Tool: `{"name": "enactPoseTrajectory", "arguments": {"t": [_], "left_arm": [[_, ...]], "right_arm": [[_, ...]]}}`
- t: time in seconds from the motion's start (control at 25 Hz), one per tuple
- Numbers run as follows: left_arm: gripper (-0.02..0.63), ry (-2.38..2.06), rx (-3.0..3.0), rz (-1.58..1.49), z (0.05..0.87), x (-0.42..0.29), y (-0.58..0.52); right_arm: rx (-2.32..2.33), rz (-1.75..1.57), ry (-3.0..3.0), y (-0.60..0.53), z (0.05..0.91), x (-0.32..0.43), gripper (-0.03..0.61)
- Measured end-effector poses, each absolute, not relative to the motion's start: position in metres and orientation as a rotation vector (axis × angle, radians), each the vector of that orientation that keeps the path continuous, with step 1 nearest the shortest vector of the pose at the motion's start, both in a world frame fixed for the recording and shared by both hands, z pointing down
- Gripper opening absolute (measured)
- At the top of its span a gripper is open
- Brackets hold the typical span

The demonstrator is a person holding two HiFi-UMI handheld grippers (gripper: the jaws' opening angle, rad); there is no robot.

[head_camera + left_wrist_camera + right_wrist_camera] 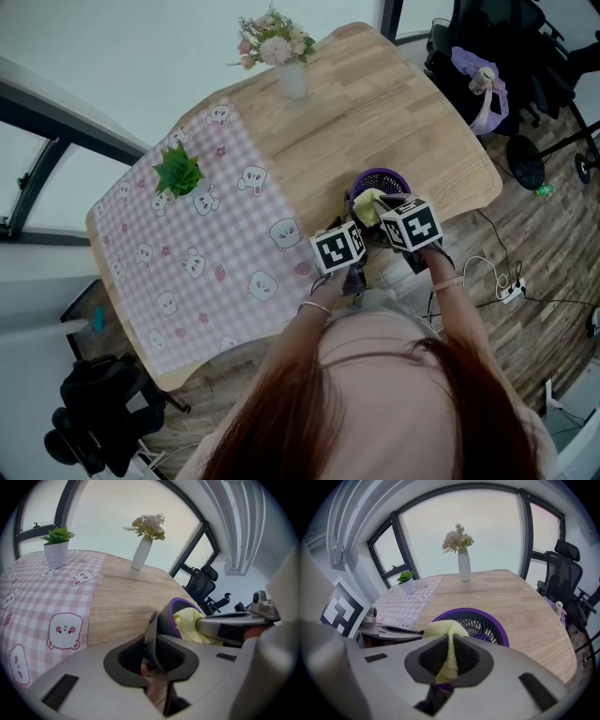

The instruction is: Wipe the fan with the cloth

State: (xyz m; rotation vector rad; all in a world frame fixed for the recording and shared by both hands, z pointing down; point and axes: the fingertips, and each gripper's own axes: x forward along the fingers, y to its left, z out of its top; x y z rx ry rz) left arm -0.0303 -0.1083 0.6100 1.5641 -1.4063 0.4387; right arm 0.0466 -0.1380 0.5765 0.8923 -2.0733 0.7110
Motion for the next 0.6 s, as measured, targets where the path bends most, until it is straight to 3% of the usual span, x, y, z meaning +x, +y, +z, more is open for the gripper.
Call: {"name": "enactPoseTrajectory", "arguments": {"t": [0.6], "left_arm": [[0.069, -1.415, 1.575, 0.450, 0.609, -0.029, -0.107]], "right_arm": [[0.966, 0.755, -2.051, -0.162, 0.578, 0.058, 0.026]]}}
